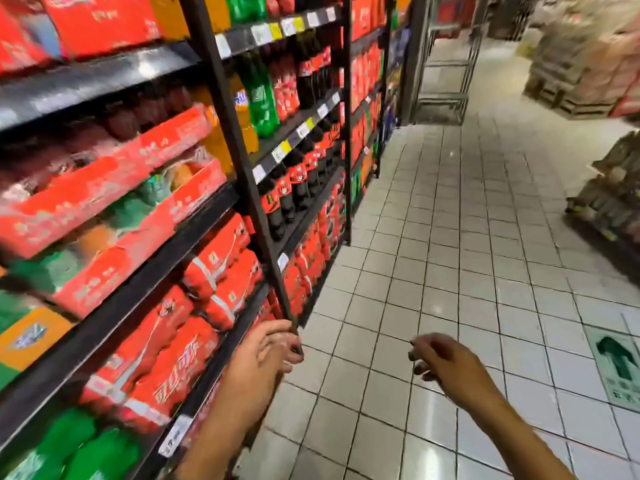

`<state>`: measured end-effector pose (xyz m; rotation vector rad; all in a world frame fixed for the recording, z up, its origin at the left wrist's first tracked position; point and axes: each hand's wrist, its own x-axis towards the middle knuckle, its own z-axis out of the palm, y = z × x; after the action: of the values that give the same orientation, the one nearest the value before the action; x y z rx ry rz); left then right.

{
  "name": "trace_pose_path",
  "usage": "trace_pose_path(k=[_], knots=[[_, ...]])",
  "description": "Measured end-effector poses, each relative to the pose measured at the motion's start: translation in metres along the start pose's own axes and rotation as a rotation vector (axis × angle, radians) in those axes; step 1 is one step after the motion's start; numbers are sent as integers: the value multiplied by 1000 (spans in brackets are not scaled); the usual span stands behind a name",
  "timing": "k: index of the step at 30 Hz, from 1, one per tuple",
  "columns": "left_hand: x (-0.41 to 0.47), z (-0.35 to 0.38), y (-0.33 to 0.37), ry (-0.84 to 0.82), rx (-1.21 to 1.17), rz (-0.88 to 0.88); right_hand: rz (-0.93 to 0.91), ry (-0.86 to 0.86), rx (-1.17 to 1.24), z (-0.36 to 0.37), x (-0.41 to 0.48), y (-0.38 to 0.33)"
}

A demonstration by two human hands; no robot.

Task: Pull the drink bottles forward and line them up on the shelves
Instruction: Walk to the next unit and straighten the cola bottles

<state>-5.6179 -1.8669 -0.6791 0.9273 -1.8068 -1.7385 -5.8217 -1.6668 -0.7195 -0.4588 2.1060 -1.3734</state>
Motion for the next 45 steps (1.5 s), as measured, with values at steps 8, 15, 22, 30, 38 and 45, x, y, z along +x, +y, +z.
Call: trace_pose_path(k=[8,15,22,30,38,45], knots=[[167,16,15,250,6,-14,-258,-141,-36,24,231,-133],[352,72,3,209,151,-75,-271,-323,-205,60,400,-169],[487,85,20,288,527,12,-364,-524,-415,97,517,-193],[544,69,-9,749,510,-144,-621,-860,-586,169,636,-221],[558,64,1,1342,516,-220,-921,-1087,-618,219,696,-243],[563,34,-12,1301,636,-436,-1073,-1085,-769,260,688,-251]])
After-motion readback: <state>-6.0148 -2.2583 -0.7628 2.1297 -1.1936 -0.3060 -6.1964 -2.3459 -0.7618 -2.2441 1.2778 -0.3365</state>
